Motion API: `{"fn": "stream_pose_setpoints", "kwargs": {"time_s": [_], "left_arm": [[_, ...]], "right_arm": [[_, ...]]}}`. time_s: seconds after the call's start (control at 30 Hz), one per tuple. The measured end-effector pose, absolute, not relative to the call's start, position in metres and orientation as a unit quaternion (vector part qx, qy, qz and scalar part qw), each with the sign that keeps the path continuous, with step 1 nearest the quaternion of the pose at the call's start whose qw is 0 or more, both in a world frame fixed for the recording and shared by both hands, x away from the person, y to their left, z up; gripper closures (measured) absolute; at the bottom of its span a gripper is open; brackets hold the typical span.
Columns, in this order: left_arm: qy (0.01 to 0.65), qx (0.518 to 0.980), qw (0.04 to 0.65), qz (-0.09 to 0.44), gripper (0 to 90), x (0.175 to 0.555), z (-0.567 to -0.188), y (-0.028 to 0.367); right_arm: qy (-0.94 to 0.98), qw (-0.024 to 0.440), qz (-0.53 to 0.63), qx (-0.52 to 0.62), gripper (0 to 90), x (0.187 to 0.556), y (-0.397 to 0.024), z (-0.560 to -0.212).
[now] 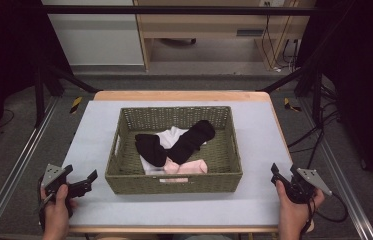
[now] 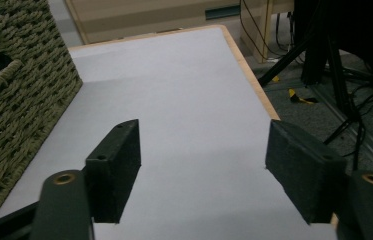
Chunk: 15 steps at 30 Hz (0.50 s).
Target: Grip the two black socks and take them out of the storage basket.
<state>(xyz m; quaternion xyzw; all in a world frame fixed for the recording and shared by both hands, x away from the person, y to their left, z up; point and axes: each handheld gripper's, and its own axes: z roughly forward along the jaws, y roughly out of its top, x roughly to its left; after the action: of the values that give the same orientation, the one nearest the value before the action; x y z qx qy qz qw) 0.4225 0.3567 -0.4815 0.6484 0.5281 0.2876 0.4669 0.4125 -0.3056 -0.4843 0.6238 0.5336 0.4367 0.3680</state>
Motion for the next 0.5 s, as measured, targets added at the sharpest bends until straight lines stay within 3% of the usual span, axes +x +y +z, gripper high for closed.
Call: {"fn": "stream_pose_setpoints", "kwargs": {"time_s": [0.13,0.23,0.5], "left_arm": [[0.528,0.648,0.467,0.288,1.2,0.422,-0.481,0.357],[0.527,0.648,0.468,0.290,1.3,0.422,-0.481,0.356],[0.518,0.656,0.459,0.300,1.3,0.421,-0.481,0.353]], "right_arm": [[0.530,0.376,0.431,0.625,38.5,0.412,-0.301,-0.483],[0.523,0.371,0.439,0.629,38.5,0.412,-0.298,-0.479],[0.521,0.377,0.476,0.600,28.2,0.417,-0.285,-0.441]]}}
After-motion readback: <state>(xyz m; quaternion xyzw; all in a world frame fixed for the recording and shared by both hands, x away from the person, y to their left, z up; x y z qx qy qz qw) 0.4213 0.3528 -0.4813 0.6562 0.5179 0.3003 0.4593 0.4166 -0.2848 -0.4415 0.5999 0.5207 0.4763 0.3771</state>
